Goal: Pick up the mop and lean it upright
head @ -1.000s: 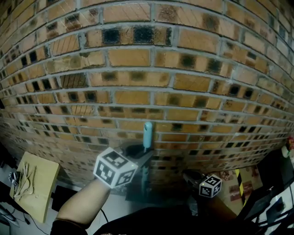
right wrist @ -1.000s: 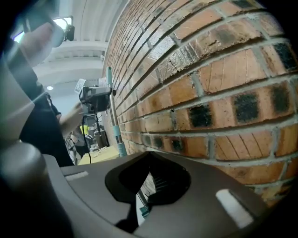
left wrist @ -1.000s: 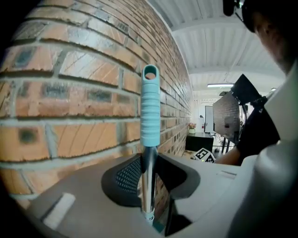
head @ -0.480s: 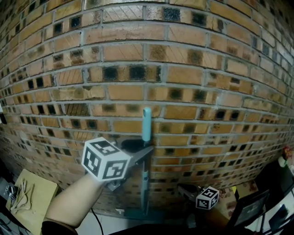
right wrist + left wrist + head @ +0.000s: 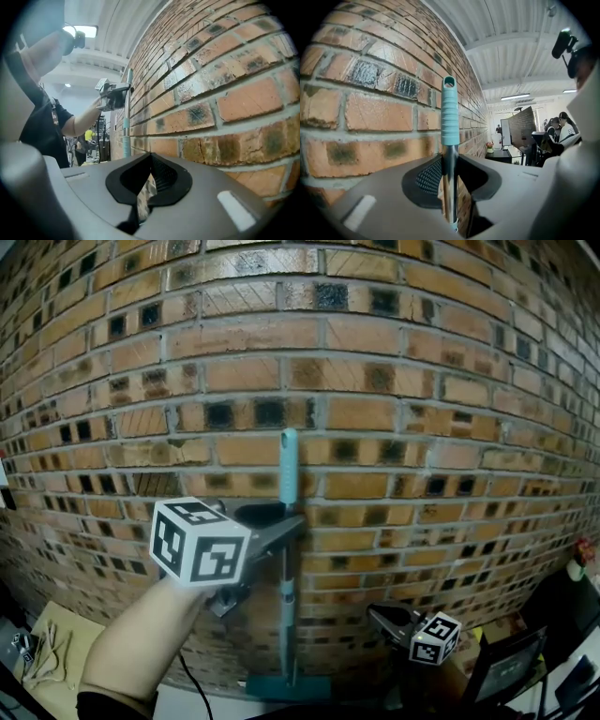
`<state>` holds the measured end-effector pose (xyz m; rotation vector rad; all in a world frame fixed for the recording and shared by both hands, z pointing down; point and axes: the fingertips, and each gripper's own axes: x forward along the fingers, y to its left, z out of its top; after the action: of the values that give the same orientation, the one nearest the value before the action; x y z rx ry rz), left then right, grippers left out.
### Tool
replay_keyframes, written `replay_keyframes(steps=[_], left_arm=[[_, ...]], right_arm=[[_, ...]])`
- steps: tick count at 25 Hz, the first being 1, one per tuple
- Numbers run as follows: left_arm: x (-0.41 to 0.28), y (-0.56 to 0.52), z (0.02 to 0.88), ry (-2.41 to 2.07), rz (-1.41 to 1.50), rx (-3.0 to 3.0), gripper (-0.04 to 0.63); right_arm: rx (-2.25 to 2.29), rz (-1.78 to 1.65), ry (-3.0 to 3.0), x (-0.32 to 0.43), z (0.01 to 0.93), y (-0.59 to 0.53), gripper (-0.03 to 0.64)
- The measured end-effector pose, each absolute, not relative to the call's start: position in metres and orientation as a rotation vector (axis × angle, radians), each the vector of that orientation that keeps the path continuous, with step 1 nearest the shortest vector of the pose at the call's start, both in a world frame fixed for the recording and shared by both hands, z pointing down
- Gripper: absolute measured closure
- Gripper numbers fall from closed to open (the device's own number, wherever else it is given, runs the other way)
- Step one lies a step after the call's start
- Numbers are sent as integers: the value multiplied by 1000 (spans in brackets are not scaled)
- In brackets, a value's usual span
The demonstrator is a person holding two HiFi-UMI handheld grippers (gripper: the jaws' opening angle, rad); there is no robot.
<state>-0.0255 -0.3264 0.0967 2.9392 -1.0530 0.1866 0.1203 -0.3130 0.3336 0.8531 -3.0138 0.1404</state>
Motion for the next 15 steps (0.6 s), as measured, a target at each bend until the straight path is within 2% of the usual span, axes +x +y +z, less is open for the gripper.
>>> replay_keyframes(steps=[15], left_arm=[[-17, -323, 68, -1042, 172, 2953, 494]], right_arm=[[850, 123, -3034, 117, 304, -314, 603]])
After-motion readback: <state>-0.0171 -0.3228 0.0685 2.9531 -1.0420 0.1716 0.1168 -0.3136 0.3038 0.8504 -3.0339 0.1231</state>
